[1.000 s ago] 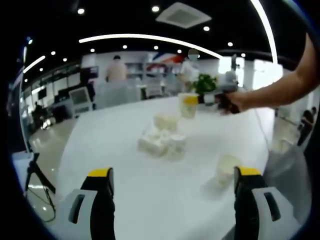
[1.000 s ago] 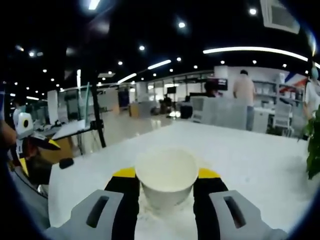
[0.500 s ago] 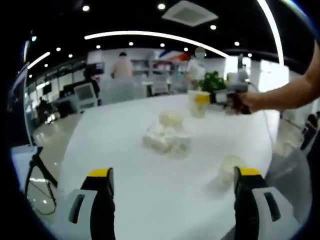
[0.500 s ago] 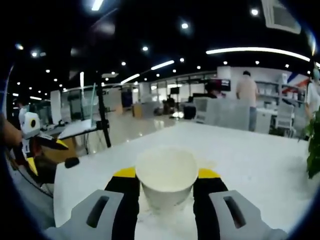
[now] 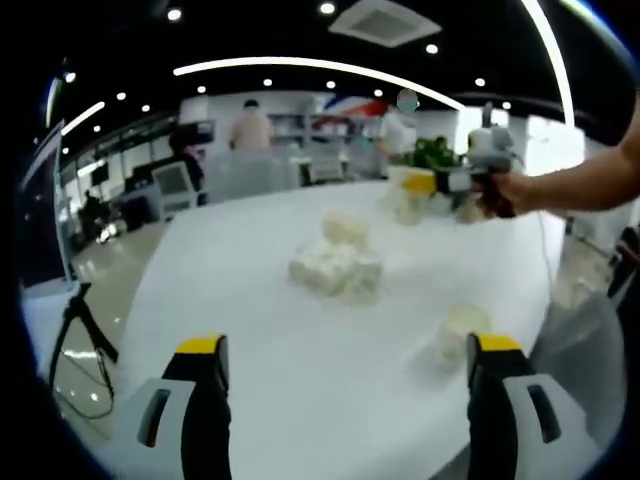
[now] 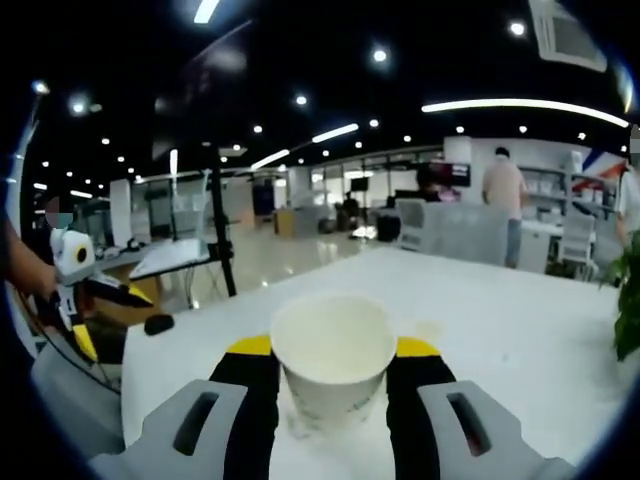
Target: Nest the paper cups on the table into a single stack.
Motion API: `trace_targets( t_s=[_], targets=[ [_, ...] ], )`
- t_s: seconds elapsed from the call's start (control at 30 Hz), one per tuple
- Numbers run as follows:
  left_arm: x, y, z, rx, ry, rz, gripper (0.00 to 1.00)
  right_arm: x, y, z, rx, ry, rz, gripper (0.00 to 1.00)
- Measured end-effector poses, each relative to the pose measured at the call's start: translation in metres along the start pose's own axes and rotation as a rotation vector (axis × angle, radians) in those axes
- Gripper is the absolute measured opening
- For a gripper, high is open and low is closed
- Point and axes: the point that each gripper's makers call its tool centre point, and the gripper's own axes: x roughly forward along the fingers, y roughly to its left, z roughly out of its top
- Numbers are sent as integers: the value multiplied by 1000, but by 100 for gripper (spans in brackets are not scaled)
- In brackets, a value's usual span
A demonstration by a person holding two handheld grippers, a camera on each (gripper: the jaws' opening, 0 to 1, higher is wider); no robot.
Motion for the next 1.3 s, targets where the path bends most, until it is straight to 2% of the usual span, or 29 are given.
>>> trace_targets(
  t_s=[0.17,1.0,1.3],
  targets=[
    [-2,-4,-4,-5,4,2,99,-5,12,3,-6,-9,15,39],
    [-12,-12,0,24,-2,-13,98,-35,63,20,3,-59,78,38],
    [-13,-8,8,21,-37,11,98,-46,80,28,-18,-71,116,38]
  ],
)
